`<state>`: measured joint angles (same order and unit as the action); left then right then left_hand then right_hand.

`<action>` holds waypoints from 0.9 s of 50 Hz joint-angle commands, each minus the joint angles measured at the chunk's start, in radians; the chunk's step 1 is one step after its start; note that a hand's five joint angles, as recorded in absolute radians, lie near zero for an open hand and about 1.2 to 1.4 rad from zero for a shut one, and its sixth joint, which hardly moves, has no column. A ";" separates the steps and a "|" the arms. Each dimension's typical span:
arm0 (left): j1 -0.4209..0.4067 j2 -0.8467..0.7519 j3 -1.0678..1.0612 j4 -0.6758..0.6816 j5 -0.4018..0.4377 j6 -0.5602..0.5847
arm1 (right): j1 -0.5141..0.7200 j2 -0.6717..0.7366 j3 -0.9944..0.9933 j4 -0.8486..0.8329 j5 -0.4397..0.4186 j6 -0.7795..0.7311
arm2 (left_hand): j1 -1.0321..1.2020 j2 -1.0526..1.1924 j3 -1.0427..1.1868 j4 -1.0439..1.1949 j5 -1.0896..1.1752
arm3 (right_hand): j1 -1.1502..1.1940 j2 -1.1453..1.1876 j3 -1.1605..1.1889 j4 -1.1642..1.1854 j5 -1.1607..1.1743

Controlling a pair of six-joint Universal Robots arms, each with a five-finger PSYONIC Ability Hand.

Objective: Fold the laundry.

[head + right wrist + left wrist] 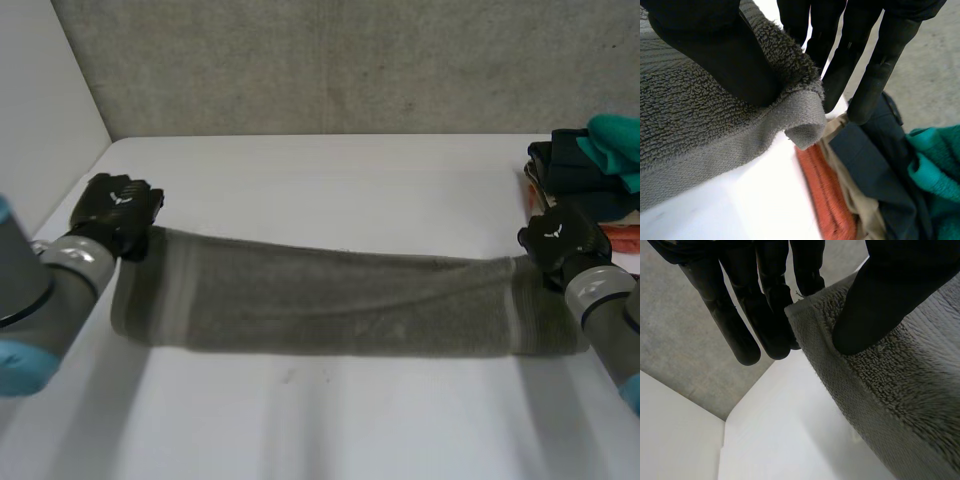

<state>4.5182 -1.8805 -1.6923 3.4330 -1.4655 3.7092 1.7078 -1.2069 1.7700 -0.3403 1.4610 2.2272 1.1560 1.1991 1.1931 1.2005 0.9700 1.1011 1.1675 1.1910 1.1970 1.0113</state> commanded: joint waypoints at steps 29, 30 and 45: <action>-0.156 -0.230 0.263 -0.008 -0.162 0.015 | 0.015 -0.098 0.034 0.027 0.068 0.190 | -0.931 -0.974 -0.968 -0.975 -0.919 | -0.927 -0.993 -1.016 -1.022 -1.011; -0.156 -0.218 0.252 -0.008 -0.162 0.015 | 0.012 -0.115 0.035 0.093 0.049 0.216 | -0.928 -0.971 -0.965 -0.972 -0.916 | -0.927 -0.993 -1.016 -1.022 -1.011; -0.177 -0.054 0.065 0.012 -0.151 0.006 | -0.177 -0.174 0.195 0.291 -0.188 0.296 | -0.925 -0.968 -0.962 -0.969 -0.913 | -0.679 -0.745 -0.769 -0.775 -0.763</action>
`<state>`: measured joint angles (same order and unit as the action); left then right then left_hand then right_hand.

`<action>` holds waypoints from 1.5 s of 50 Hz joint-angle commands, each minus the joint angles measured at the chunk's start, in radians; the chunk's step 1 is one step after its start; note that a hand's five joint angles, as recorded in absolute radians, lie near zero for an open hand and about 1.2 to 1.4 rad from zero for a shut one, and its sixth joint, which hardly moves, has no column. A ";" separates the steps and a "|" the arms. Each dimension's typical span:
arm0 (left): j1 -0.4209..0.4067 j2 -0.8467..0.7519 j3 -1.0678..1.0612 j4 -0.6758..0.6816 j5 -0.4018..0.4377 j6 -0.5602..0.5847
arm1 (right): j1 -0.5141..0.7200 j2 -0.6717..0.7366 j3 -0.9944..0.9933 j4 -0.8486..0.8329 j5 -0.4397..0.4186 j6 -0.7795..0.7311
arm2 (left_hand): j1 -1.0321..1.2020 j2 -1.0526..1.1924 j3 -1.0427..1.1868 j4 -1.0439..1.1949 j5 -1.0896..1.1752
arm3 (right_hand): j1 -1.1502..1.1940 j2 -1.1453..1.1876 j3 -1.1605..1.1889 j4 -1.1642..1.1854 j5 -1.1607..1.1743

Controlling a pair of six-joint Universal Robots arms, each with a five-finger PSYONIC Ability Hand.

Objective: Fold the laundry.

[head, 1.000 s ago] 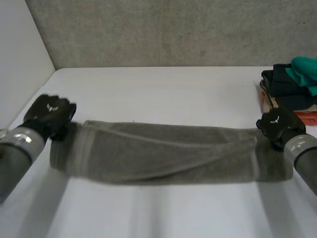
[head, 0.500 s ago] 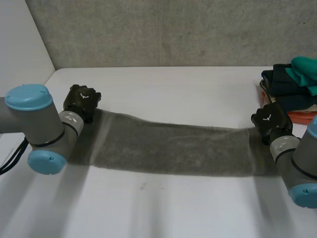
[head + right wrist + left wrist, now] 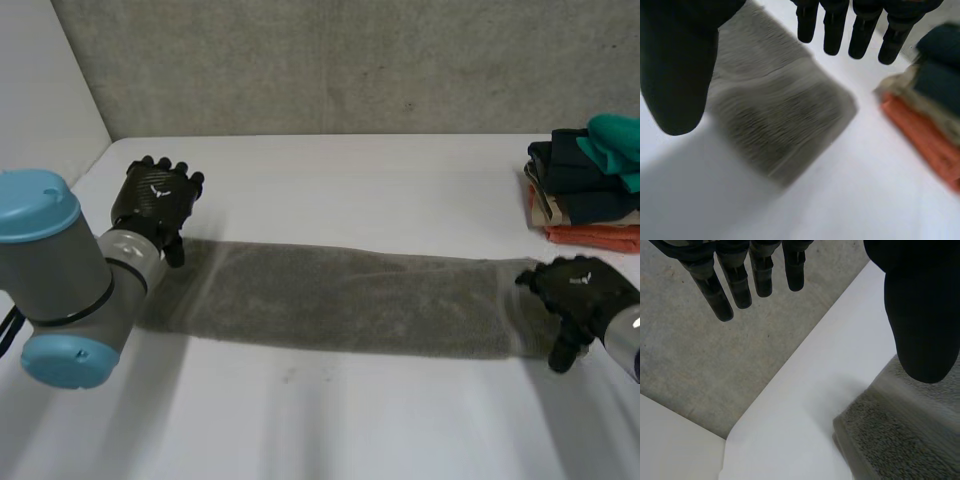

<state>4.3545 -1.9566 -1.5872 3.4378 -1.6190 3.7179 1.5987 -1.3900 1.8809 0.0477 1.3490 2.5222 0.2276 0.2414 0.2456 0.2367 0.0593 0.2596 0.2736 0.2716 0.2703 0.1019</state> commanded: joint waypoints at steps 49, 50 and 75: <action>-0.021 0.225 -0.195 0.012 0.004 -0.055 | 0.746 0.320 -0.169 -0.637 -0.208 -0.491 | -0.002 -0.016 -0.020 -0.011 -0.009 | 1.137 1.123 1.125 1.126 1.120; -0.021 0.225 -0.200 0.012 0.004 -0.056 | 0.766 0.347 -0.181 -0.635 -0.208 -0.497 | -0.002 -0.016 -0.020 -0.011 -0.009 | 1.137 1.123 1.125 1.126 1.120; -0.072 0.220 -0.201 0.020 0.024 -0.076 | 0.448 0.135 0.009 -0.241 0.107 0.167 | -0.005 -0.019 -0.023 -0.014 -0.012 | -0.085 -0.099 -0.097 -0.096 -0.102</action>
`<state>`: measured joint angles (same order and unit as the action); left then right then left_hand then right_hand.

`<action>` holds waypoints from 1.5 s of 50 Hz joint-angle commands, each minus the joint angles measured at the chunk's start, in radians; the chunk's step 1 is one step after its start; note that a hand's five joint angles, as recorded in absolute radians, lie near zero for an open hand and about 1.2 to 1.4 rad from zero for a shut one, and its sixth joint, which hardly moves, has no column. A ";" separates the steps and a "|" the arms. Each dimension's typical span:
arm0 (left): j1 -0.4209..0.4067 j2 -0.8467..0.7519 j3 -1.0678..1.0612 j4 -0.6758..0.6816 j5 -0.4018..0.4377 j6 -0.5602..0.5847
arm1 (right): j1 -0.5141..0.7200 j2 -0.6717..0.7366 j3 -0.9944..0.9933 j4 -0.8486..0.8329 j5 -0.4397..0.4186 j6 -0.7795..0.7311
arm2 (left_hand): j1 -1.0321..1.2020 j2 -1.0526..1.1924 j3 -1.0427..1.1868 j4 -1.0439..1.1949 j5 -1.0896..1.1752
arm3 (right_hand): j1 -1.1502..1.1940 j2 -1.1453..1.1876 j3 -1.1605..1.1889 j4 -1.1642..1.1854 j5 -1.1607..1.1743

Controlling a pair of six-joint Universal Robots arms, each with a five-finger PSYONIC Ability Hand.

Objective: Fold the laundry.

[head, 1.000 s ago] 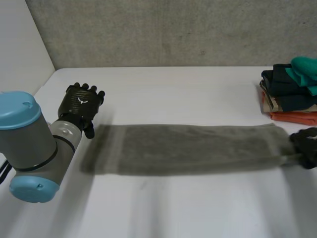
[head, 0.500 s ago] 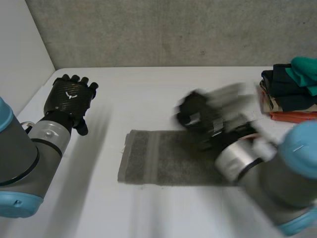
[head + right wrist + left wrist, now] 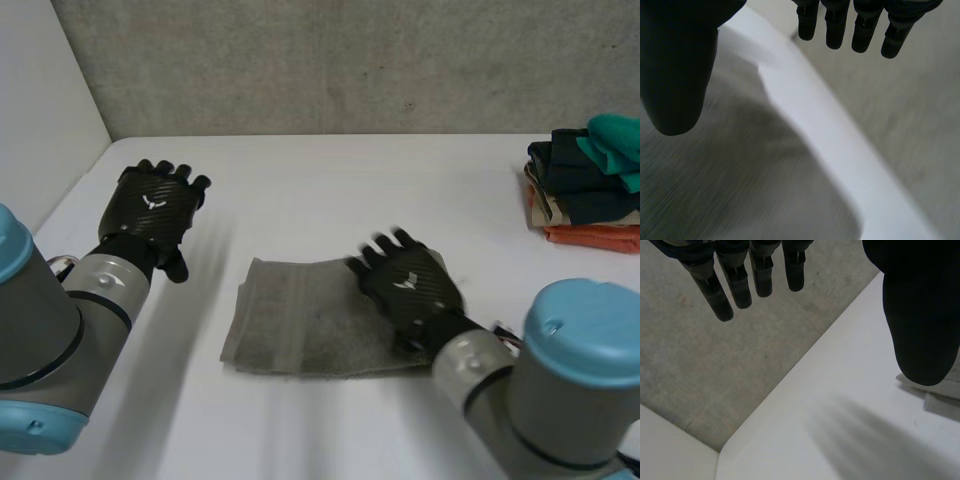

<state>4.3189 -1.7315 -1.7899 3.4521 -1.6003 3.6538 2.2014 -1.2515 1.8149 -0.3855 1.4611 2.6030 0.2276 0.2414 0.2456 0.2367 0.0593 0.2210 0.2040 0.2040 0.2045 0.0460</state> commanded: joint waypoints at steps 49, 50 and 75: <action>-0.278 -0.078 0.145 -0.024 -0.013 -0.328 | -0.100 -0.008 -0.176 0.221 -0.113 0.407 | 0.021 0.007 0.003 0.012 0.015 | -0.046 -0.029 -0.029 -0.030 -0.046; -0.300 -0.098 0.155 -0.030 -0.018 -0.337 | -0.104 -0.002 -0.189 0.247 -0.111 0.416 | 0.021 0.007 0.003 0.012 0.015 | -0.046 -0.029 -0.029 -0.030 -0.046; -0.352 -0.389 0.222 -0.258 -0.290 -0.354 | -0.083 0.296 -0.408 0.422 -0.007 0.225 | 0.027 0.013 0.009 0.018 0.021 | -0.046 -0.029 -0.029 -0.030 -0.046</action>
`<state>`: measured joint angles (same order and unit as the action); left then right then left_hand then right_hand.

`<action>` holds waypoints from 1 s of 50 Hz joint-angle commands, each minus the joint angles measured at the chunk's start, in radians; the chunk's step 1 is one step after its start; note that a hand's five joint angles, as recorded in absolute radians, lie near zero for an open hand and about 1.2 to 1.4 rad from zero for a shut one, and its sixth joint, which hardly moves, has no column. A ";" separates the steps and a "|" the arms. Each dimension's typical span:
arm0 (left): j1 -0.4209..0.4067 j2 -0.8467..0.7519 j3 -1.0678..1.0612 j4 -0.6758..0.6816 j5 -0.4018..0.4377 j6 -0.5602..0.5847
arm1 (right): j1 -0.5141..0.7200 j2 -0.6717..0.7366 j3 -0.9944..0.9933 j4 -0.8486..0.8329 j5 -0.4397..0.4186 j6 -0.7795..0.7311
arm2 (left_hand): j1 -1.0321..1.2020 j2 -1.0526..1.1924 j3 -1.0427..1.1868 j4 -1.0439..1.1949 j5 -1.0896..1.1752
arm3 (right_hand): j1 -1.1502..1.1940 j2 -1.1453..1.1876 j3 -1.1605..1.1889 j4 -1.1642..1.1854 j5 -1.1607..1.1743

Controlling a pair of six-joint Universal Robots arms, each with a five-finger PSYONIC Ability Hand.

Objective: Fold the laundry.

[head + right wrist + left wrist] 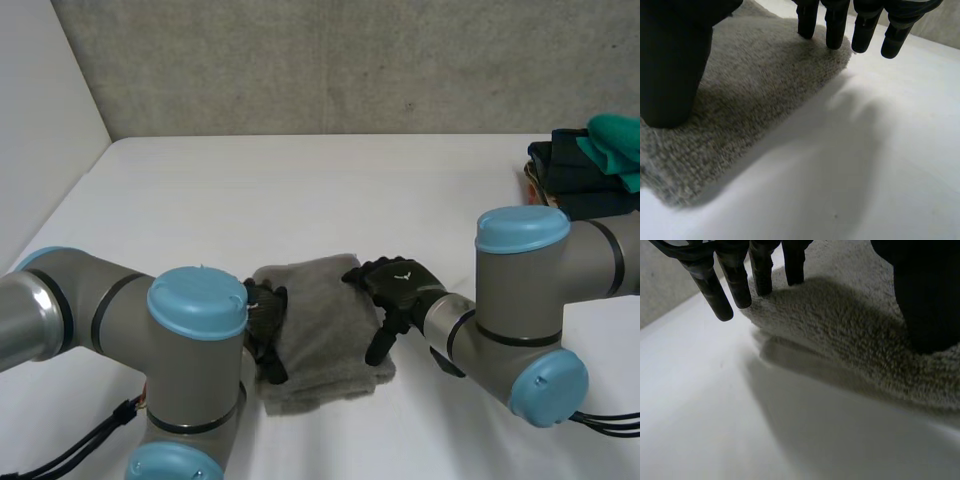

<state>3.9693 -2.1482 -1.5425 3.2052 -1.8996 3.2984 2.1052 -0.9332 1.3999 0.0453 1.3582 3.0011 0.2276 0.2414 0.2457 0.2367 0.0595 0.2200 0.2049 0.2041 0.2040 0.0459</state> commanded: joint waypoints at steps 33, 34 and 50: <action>0.120 0.246 0.125 -0.077 0.662 0.061 | 0.210 -0.087 0.372 -0.533 0.156 -0.303 | 0.024 0.010 0.006 0.015 0.018 | -0.044 -0.029 -0.028 -0.028 -0.045; 0.120 0.244 0.127 -0.077 0.659 0.061 | 0.210 -0.084 0.369 -0.538 0.156 -0.306 | 0.024 0.010 0.006 0.015 0.018 | -0.009 0.006 0.007 0.007 -0.010; 0.126 0.251 0.122 -0.074 0.639 0.063 | 0.208 -0.036 0.309 -0.588 0.110 -0.350 | 0.027 0.013 0.009 0.018 0.021 | 1.074 1.089 1.090 1.090 1.073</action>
<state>4.0928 -1.9005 -1.4198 3.1303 -1.2606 3.3610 2.3140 -0.9712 1.7212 -0.5352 1.5029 2.6559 0.2277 0.2414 0.2457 0.2367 0.0594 0.7949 0.8724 0.8721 0.8624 0.6383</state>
